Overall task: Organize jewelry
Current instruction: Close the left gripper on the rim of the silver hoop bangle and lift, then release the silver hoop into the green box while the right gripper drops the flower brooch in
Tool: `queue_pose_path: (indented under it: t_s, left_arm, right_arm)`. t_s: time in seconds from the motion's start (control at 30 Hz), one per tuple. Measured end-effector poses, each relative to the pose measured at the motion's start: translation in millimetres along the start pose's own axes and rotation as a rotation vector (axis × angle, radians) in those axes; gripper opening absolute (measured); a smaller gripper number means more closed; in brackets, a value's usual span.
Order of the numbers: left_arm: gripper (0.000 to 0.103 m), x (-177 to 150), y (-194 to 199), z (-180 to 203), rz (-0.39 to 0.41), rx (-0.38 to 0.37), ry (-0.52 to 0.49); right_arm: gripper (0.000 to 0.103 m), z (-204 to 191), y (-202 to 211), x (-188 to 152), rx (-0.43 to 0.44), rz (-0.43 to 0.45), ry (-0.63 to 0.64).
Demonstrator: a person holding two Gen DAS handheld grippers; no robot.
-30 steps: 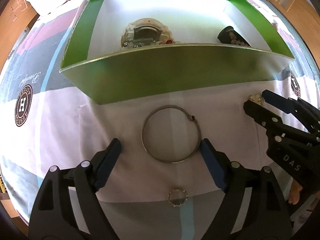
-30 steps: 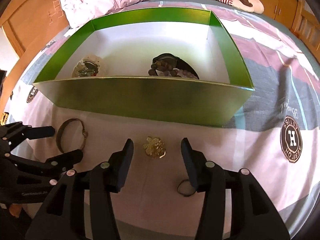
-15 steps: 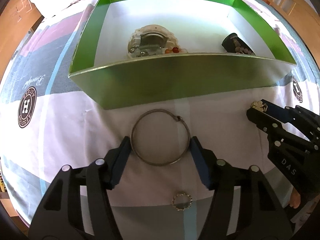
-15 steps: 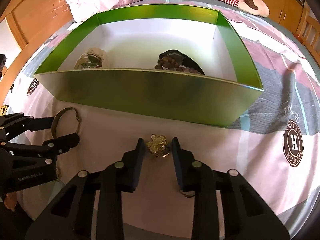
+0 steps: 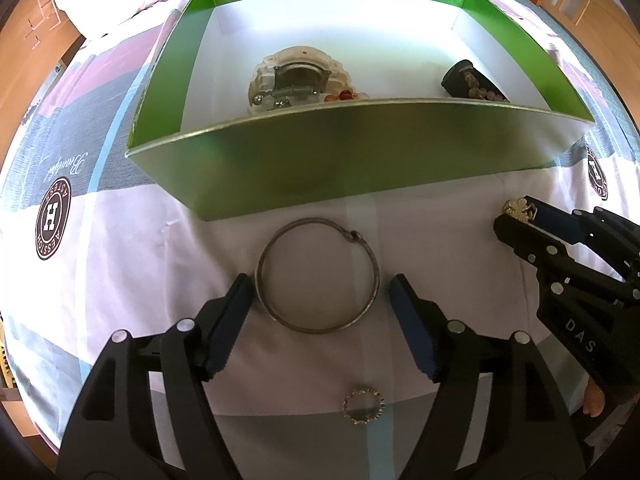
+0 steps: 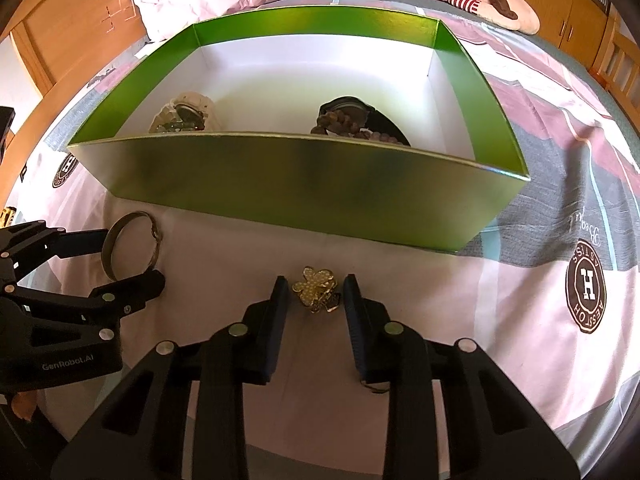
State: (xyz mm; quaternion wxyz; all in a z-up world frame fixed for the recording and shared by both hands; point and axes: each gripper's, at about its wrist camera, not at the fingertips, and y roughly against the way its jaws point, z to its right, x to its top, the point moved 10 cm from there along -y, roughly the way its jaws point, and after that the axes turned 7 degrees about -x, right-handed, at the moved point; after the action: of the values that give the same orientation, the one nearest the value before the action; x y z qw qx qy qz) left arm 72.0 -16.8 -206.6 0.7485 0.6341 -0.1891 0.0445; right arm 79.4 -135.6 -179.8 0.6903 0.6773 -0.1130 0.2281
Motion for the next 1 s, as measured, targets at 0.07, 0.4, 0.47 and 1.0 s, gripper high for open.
queue_pose_path:
  t_s: [0.07,0.4,0.47,1.0]
  left_arm:
    - [0.073,0.0,-0.1,0.0,0.001,0.001,-0.002]
    - [0.062,5.0,12.1,-2.1,0.029,-0.024,0.024]
    - [0.062,7.6,19.3,0.3,0.052,-0.034,0.013]
    - [0.062,70.6,101.3,3.6,0.342,-0.150,-0.041]
  right_arm:
    - [0.030,-0.7,0.1,0.1,-0.002,0.002,0.004]
    - [0.024,-1.2,11.5,3.7,0.040,0.031,-0.019]
    - [0.024,-2.7,19.5,6.8,0.057,0.053,-0.020]
    - [0.024,30.7,74.3,75.3,0.130,0.264,-0.127]
